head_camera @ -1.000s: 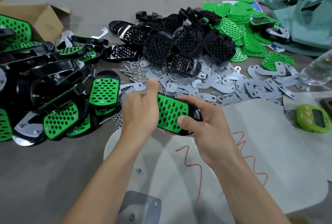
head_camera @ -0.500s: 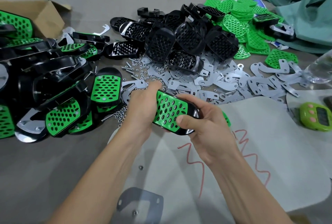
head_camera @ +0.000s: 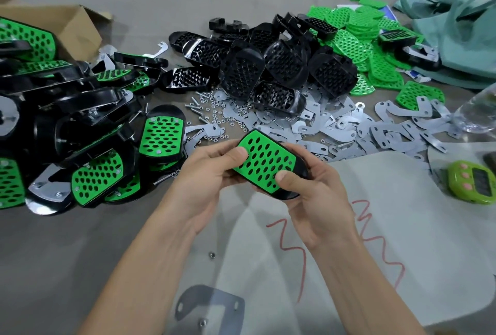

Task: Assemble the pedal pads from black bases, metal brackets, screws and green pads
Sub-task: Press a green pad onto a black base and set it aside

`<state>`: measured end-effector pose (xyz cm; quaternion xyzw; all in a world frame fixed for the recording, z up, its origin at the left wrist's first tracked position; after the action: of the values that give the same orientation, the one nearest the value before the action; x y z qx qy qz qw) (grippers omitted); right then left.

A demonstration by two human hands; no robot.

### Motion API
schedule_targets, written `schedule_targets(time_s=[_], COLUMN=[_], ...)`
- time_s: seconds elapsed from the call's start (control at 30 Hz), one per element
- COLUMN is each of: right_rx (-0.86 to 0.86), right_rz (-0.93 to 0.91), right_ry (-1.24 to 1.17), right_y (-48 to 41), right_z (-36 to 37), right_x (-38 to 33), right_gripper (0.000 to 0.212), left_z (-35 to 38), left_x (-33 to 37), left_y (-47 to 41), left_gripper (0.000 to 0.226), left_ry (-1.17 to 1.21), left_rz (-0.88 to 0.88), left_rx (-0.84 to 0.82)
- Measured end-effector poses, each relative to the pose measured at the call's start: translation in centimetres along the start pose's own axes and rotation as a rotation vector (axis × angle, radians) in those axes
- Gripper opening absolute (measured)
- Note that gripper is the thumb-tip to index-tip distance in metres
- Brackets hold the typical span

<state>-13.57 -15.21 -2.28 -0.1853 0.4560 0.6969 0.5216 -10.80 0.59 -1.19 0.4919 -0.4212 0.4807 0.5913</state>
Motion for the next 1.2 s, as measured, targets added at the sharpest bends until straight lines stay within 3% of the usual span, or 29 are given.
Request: schedule_targets(time_s=[0.4, 0.6, 0.67, 0.73, 0.83, 0.97, 1.2], right_rx=[0.097, 0.145, 0.15, 0.217, 0.277, 0.234, 0.269], right_rz=[-0.069, -0.132, -0.135, -0.141, -0.167, -0.151, -0.214], right_ry=[0.122, 0.703, 0.678, 0.643, 0.553, 0.323, 0.288], right_y=[0.0, -0.7, -0.7, -0.6, -0.6, -0.8, -0.9], right_z=[0.2, 0.2, 0.8, 1.3, 1.9, 1.9, 1.8], right_x=[1.3, -0.2, 0.0, 0.4, 0.5, 0.9, 1.2], right_gripper=[0.046, 0.028, 0.017, 0.026, 0.019, 0.019, 0.016], left_z=[-0.1, -0.6, -0.5, -0.1, 0.4, 0.4, 0.4], left_x=[-1.0, -0.5, -0.1, 0.2, 1.1, 2.0, 1.5], left_y=[-0.7, -0.4, -0.2, 0.0, 0.3, 1.1, 1.5], left_gripper=[0.022, 0.046, 0.037, 0.025, 0.025, 0.026, 0.025], left_ry=[-0.03, -0.176, -0.239, -0.298, -0.353, -0.376, -0.427], left_rz=[-0.088, -0.024, 0.032, 0.08, 0.151, 0.198, 0.211], left_rx=[0.129, 0.088, 0.086, 0.078, 0.064, 0.07, 0.114])
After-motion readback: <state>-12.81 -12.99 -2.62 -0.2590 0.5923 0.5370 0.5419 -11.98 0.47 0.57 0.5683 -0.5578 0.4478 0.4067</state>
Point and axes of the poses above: each hand's wrist, its own y-axis away from the middle knuckle, its own z-axis out of the palm, x = y × z, the point moved 6 cm from there along -y, towards the middle knuckle, and after that the axes turned 10 degrees about z, right-handed, at the moved point
